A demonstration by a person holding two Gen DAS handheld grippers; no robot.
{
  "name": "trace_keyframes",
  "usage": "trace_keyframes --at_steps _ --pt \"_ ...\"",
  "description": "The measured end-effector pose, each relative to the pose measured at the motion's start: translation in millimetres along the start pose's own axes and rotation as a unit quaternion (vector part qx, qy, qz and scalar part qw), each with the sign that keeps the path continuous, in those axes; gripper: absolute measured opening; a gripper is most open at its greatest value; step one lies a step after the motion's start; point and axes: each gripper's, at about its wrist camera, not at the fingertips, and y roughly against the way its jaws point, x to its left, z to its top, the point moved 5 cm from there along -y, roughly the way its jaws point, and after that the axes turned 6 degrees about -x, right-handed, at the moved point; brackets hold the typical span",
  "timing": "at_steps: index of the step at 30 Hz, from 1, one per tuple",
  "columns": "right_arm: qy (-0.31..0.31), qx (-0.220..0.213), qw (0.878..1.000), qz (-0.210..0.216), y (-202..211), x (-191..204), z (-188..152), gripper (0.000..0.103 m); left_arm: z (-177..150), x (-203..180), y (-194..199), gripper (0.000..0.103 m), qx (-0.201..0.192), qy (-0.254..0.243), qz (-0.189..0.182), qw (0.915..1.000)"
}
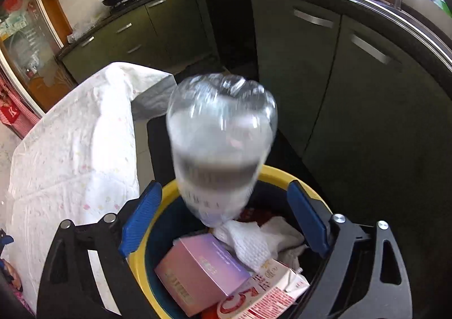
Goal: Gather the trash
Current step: 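Carry the water bottle over the yellow bin and open the right gripper, then grasp the clear plastic cup with the left gripper and lift it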
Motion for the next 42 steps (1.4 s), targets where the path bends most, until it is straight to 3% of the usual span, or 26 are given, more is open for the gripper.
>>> trace_keyframes --at_steps 3,7,14,19,24,28,34,37,42 --pt "-0.021 -0.022 0.999 -0.021 31.4 -13.2 -15.0 0.086 0.1 0.5 -0.8 0.096 0.001 0.003 -0.001 1.0" --pt "-0.041 -0.039 0.998 -0.016 73.1 -21.5 -47.8 0.086 -0.2 -1.5 -2.3 0.096 0.003 0.001 -0.004 1.0" --pt "-0.068 -0.059 0.995 -0.039 103.9 -38.7 -75.3 0.085 -0.4 -4.3 -3.4 0.096 0.005 -0.004 -0.004 1.0" --pt "-0.099 -0.083 0.992 0.01 122.5 -29.4 -76.9 0.085 4.9 -4.3 6.1 0.096 -0.004 0.01 0.004 0.9999" --pt "-0.081 -0.116 0.987 0.082 155.5 5.9 -87.2 0.085 15.9 0.8 52.5 0.096 -0.014 0.011 0.059 0.9981" --pt "-0.071 -0.121 0.983 0.12 166.2 30.0 -93.0 0.086 16.7 25.8 103.6 0.098 -0.008 -0.001 0.161 0.9869" --pt "-0.034 -0.111 0.983 0.145 166.0 72.2 -100.7 0.086 7.1 110.8 143.3 0.098 0.036 0.085 0.295 0.9509" --pt "-0.009 -0.106 0.983 0.148 164.3 92.9 -103.5 0.086 5.5 140.4 141.5 0.098 0.053 0.11 0.309 0.943" --pt "0.006 -0.091 0.982 0.165 156.5 112.3 -107.8 0.086 5.0 161.0 116.2 0.098 0.084 0.123 0.294 0.9442"
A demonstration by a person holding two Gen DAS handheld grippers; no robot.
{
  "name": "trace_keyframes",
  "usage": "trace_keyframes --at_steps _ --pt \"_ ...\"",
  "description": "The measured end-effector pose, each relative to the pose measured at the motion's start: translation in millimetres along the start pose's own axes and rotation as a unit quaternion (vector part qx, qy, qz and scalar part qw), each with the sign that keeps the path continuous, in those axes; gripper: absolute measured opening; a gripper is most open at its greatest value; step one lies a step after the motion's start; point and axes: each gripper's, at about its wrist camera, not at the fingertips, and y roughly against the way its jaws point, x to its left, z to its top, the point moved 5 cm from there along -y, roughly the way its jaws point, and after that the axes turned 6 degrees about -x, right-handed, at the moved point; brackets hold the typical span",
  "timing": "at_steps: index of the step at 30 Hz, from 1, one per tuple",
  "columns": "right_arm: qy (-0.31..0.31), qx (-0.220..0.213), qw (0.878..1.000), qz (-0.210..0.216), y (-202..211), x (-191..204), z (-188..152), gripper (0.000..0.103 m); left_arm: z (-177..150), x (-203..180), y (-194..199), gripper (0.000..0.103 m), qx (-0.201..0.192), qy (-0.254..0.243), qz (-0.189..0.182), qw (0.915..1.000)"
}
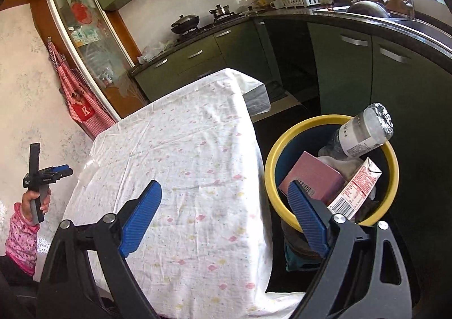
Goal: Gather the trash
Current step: 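Grasp the clear plastic cup with the left gripper and lift it, then carry the plastic cup over the yellow bin and open the left gripper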
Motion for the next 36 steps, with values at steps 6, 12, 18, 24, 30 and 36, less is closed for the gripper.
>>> trace_keyframes --at_steps 6,12,18,24,30,36 --pt "0.001 0.015 1.0 0.01 -6.8 4.2 -6.1 0.086 0.2 -8.6 -34.8 0.098 0.03 -0.022 0.021 0.9991" --pt "0.0 0.025 1.0 0.014 -11.5 2.4 -10.0 0.086 -10.6 -8.7 -49.3 0.098 0.045 -0.024 0.034 0.9981" --pt "-0.001 0.03 0.999 0.018 -15.9 4.5 -12.5 0.086 -19.1 -6.7 -51.1 0.09 0.038 -0.01 0.029 0.9988" --pt "0.006 0.03 0.999 0.021 -14.7 10.1 -11.9 0.086 -23.0 -4.5 -45.7 0.077 0.026 -0.001 0.027 0.9993" --pt "0.008 0.03 0.999 0.025 -15.1 14.4 -11.4 0.086 -18.0 -14.8 -28.3 0.077 0.006 -0.014 0.026 0.9996" --pt "0.009 0.025 0.999 0.023 -10.5 11.2 -10.4 0.086 0.0 -56.4 -4.1 0.077 -0.018 -0.049 0.005 0.9986"
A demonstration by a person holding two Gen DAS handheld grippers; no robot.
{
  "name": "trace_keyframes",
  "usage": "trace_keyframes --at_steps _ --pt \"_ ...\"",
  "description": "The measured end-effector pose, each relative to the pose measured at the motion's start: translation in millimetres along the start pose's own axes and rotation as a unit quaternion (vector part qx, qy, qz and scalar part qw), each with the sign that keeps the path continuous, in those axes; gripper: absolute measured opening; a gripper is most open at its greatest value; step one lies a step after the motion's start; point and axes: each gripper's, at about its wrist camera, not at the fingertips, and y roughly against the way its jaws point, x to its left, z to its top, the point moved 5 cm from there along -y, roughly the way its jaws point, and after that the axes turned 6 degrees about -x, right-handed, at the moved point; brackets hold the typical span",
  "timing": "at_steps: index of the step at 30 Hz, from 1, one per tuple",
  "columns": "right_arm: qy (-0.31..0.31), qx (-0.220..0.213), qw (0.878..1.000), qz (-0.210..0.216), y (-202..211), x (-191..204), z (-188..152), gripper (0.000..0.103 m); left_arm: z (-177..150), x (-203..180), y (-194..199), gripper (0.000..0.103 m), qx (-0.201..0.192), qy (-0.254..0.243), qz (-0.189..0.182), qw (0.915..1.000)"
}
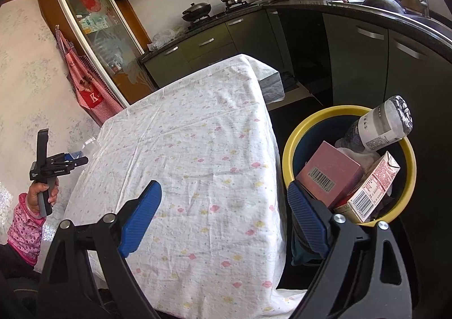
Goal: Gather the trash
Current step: 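Carry the plastic cup over the yellow bin and open the left gripper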
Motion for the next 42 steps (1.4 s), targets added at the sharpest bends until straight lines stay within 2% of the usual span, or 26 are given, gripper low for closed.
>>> trace_keyframes --at_steps 4,8,12,18,22,25,28,33,38,42 --pt "-0.009 -0.016 1.0 -0.017 15.0 -13.9 2.7 0.086 25.7 -50.9 10.3 0.077 -0.017 -0.041 -0.037 0.9983" --pt "-0.03 -0.046 0.997 -0.048 43.4 -42.0 6.2 0.086 55.5 -122.4 10.5 0.077 -0.03 -0.094 -0.097 0.9904" --pt "-0.061 -0.075 0.992 -0.076 73.3 -76.7 3.1 0.086 84.5 -205.4 4.0 0.078 -0.035 -0.148 -0.167 0.9742" --pt "-0.101 -0.079 0.988 -0.091 92.3 -119.0 -14.0 0.086 120.2 -333.7 -30.6 0.078 -0.013 -0.216 -0.259 0.9413" --pt "-0.122 -0.079 0.985 -0.094 99.1 -141.0 -24.7 0.086 139.0 -405.4 -72.8 0.078 0.032 -0.229 -0.3 0.9254" --pt "-0.139 -0.083 0.982 -0.095 103.9 -156.2 -32.7 0.086 148.7 -447.4 -105.3 0.077 0.055 -0.231 -0.312 0.9198" --pt "-0.156 -0.084 0.979 -0.096 107.1 -169.8 -40.7 0.086 160.1 -478.0 -128.5 0.077 0.062 -0.23 -0.319 0.9173" --pt "-0.174 -0.087 0.976 -0.096 112.9 -184.1 -49.3 0.086 167.0 -503.5 -150.6 0.077 0.07 -0.23 -0.322 0.9157" --pt "-0.182 -0.092 0.974 -0.096 117.4 -192.8 -53.2 0.086 178.5 -521.4 -160.5 0.077 0.051 -0.236 -0.306 0.921" --pt "-0.189 -0.092 0.973 -0.092 115.6 -196.2 -57.0 0.086 190.3 -527.1 -167.2 0.077 0.023 -0.245 -0.276 0.9292"
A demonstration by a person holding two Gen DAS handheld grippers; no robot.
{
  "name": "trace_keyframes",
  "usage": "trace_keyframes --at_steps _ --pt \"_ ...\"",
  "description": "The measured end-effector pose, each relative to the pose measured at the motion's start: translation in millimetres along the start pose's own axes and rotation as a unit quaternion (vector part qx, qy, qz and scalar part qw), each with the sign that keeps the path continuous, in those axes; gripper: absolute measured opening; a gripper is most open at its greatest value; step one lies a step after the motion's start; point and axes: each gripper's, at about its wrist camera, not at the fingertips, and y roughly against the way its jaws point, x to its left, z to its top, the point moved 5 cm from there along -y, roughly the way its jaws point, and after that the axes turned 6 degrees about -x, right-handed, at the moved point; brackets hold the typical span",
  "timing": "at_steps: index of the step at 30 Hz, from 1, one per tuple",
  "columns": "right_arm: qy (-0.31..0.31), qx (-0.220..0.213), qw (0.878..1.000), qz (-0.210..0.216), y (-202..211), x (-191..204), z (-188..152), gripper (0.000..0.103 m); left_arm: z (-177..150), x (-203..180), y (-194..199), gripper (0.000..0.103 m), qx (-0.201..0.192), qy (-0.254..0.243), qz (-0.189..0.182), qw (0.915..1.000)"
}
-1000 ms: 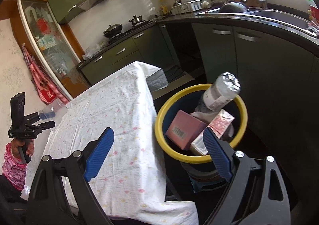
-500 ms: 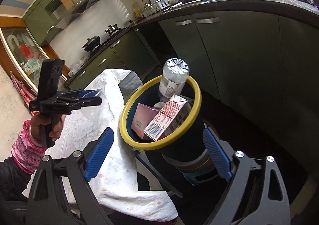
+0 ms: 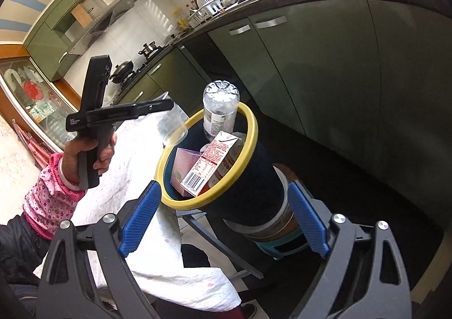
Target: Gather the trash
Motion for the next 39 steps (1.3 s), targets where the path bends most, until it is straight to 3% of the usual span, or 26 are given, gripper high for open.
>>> trace_keyframes --at_steps 3,7,11,17,22,24,26,31,36,39 --pt "-0.004 0.002 1.0 0.004 -2.0 -2.3 -2.6 0.086 2.0 4.4 -13.2 0.077 0.004 -0.001 0.024 0.9997" --pt "-0.007 0.001 1.0 0.01 -2.1 -1.5 -3.8 0.086 -7.6 1.6 -36.4 0.087 0.031 -0.026 0.063 0.9972" --pt "-0.007 0.0 1.0 0.011 -1.1 0.3 -4.0 0.086 -14.5 -3.1 -27.3 0.09 0.022 -0.04 0.084 0.9954" --pt "0.009 0.011 1.0 0.011 -6.3 14.5 -8.7 0.089 -26.9 -7.9 56.2 0.098 -0.052 -0.003 0.088 0.9947" --pt "0.072 0.025 0.997 0.012 -13.3 57.5 -19.0 0.092 -83.9 -9.0 156.2 0.098 -0.104 0.046 0.139 0.9838" --pt "0.103 0.023 0.994 0.014 -14.7 81.3 -23.5 0.096 -114.5 -8.7 198.6 0.098 -0.117 0.067 0.182 0.9739" --pt "0.133 0.016 0.991 0.02 -13.9 106.0 -27.9 0.096 -144.8 -2.9 239.9 0.098 -0.131 0.092 0.237 0.9582" --pt "0.19 -0.028 0.981 0.023 -4.1 164.2 -34.9 0.096 -226.8 18.6 340.6 0.098 -0.16 0.174 0.355 0.9045" --pt "0.255 -0.041 0.966 0.016 9.8 215.0 -48.8 0.096 -298.1 29.7 411.3 0.098 -0.184 0.234 0.394 0.8696" --pt "0.278 -0.041 0.96 0.013 20.4 237.0 -58.3 0.096 -327.3 26.8 438.0 0.098 -0.195 0.246 0.399 0.8613"
